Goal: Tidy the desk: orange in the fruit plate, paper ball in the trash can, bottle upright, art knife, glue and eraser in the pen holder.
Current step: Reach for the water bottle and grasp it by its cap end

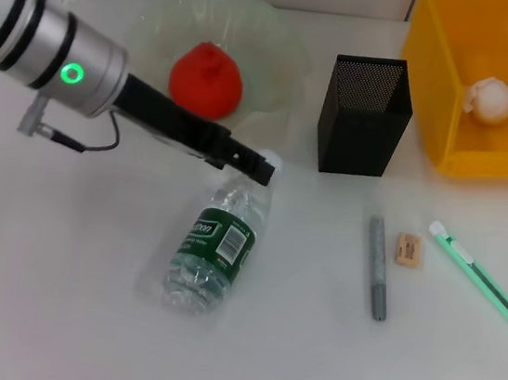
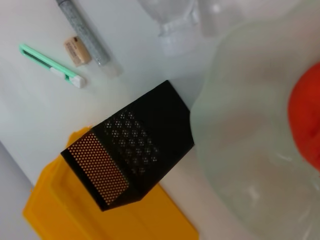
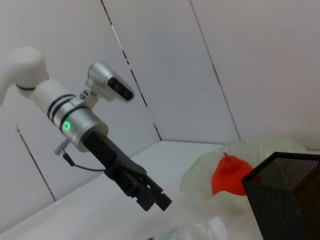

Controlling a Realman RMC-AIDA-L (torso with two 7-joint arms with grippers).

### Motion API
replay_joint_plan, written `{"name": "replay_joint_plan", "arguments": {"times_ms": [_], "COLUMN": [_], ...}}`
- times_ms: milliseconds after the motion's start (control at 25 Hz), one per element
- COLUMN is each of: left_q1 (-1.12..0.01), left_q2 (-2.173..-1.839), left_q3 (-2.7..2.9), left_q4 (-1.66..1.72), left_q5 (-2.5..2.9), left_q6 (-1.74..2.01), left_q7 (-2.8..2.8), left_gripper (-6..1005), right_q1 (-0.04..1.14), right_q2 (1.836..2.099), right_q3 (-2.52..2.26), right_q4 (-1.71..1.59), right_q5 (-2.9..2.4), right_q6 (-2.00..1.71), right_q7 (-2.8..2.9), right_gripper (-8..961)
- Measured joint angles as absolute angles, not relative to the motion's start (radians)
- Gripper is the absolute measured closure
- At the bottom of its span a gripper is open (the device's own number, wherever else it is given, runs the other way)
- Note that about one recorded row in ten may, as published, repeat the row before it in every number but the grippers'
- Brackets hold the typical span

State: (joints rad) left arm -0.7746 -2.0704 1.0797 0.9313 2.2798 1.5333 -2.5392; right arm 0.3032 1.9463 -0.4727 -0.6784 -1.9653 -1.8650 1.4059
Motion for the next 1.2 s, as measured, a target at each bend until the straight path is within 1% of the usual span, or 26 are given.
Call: {"name": "replay_joint_plan", "arguments": {"times_ms": [120, 280, 600, 1200], "left_q1": [-0.8, -0.828, -0.833, -0.84], "left_q2": [-2.071, -2.073, -2.08, -2.08], "left_q3": [1.097, 1.189, 1.347, 1.501], "left_q4": [0.942, 0.936, 0.924, 0.892], "left_q5": [2.312, 2.374, 2.388, 2.383], "left_q6": [1.512, 1.423, 1.306, 1.166], "left_q7": [-2.579, -2.656, -2.752, -2.822], "left_gripper": [158, 158, 158, 159], "right_q1": [0.303, 0.308, 0.322, 0.333], "right_q2": [1.947, 1.955, 1.956, 1.962], "right_q3": [-0.474, -0.473, -0.471, -0.474], "right_q4": [-0.676, -0.674, -0.674, -0.672], "right_q5": [-1.969, -1.972, -1.972, -1.972], "right_q6": [-1.857, -1.83, -1.814, -1.781], "right_q7": [1.397, 1.382, 1.382, 1.38], "right_gripper": [247, 248, 247, 246]}}
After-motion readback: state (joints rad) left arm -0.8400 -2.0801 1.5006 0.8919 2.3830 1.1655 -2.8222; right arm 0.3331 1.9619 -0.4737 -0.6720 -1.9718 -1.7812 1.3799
